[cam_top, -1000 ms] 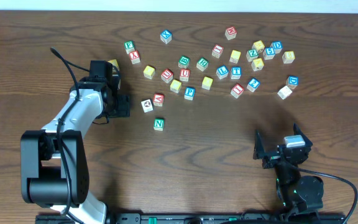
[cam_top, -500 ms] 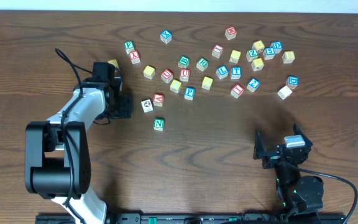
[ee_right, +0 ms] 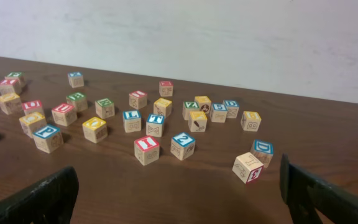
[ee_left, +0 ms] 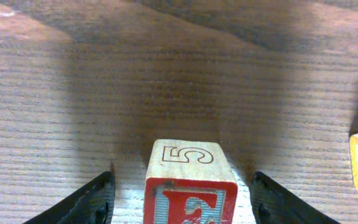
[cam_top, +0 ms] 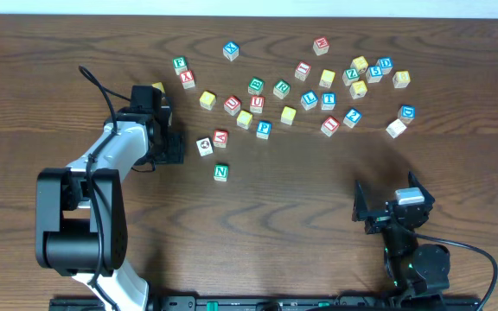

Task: Spell out NEURIPS
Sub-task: 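Lower and close the left gripper on the red E block, then carry the red E block to the right of the N block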

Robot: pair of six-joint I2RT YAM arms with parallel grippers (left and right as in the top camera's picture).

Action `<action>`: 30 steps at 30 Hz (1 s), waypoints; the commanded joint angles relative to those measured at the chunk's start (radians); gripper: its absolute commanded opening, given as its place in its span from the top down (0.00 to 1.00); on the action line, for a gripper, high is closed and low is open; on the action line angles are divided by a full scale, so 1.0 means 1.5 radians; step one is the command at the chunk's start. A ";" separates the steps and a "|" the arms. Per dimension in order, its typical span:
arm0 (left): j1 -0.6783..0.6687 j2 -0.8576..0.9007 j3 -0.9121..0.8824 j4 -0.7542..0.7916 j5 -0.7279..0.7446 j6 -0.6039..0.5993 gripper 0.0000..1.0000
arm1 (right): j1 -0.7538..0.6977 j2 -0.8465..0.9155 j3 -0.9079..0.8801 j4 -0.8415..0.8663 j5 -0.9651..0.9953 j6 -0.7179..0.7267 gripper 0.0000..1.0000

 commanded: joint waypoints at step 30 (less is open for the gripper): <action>-0.002 -0.054 0.022 -0.020 -0.001 0.002 0.81 | -0.005 -0.002 -0.001 -0.002 0.006 0.008 0.01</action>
